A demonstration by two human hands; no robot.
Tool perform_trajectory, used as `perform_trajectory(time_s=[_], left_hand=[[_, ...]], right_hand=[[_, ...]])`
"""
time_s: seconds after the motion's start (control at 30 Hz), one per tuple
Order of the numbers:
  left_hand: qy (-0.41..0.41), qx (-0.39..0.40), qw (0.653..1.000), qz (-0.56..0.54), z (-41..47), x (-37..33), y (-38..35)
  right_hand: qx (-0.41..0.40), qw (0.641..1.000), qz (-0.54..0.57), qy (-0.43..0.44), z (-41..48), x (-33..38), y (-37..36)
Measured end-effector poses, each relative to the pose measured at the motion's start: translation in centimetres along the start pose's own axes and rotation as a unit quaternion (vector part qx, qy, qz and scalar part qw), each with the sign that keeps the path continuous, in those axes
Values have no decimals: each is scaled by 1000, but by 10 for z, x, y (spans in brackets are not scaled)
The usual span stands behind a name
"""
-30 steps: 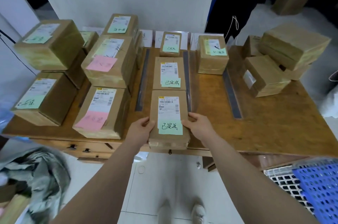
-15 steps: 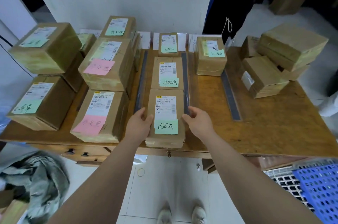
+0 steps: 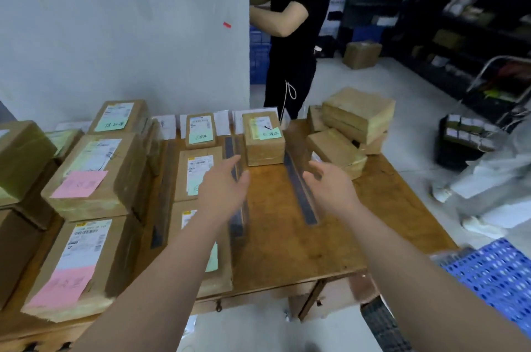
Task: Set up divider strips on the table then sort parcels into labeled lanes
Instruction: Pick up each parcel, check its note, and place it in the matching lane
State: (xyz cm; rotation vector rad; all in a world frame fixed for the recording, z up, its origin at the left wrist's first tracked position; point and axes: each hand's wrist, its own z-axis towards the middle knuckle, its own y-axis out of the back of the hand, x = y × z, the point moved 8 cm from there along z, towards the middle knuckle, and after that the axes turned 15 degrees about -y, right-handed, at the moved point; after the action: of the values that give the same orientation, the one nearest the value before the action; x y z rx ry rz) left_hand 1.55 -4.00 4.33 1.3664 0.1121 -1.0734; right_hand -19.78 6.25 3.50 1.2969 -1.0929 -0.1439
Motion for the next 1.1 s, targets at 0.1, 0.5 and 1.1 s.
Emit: perform_trajectory(time_s=[0.1,0.5,1.1], left_hand=[[-33,2,999,-6,31,-40,-30],[-32,44,994,-91,206,-169,-205],[273,2,890,-365,280,-176,-349]], right_hand=[[-26,1000,3,-16,31,-29,43],[-71,993,51,-78,245,-146,176],[200,930,258,-166,403,-189,123]])
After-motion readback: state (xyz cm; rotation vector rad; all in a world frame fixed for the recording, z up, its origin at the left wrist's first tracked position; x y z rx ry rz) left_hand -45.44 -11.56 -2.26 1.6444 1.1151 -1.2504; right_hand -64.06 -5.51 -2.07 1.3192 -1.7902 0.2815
